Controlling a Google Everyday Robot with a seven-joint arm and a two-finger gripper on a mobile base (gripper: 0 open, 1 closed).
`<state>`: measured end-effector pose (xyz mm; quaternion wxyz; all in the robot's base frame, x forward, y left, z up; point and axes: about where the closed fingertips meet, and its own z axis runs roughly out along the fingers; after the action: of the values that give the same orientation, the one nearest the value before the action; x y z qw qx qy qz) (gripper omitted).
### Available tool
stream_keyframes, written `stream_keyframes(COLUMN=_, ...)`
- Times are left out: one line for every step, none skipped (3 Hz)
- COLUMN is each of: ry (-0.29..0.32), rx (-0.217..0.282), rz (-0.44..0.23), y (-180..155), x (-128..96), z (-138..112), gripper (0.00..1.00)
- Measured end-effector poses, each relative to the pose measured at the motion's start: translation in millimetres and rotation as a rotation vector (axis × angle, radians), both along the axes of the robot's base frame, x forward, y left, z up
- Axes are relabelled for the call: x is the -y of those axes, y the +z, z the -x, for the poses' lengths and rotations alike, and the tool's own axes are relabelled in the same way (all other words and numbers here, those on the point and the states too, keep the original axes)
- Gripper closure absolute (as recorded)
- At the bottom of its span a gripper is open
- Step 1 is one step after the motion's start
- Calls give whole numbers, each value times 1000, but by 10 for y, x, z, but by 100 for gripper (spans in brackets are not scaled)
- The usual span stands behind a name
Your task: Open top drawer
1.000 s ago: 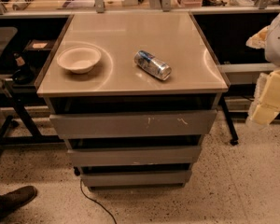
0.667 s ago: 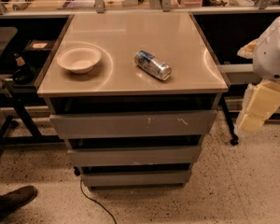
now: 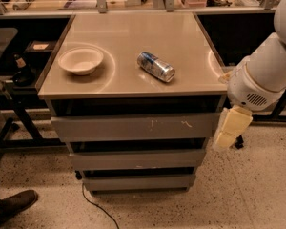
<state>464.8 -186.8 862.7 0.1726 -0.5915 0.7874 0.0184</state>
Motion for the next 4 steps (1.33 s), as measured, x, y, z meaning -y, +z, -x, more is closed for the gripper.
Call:
stream_keyframes(ry=-1, rx=-1, rz=-1, y=-7, x=-1, z=4, gripper=0)
stream_keyframes(ry=-7, rx=10, rz=-15, y=-140, x=-42, z=23, gripper=0)
stream_keyframes(ry=-17, rx=10, rz=-56, y=-486, x=-135, z=75, gripper=0)
stream_keyframes(ry=-16, rx=10, rz=-56, y=-487, x=-136, z=75, gripper=0)
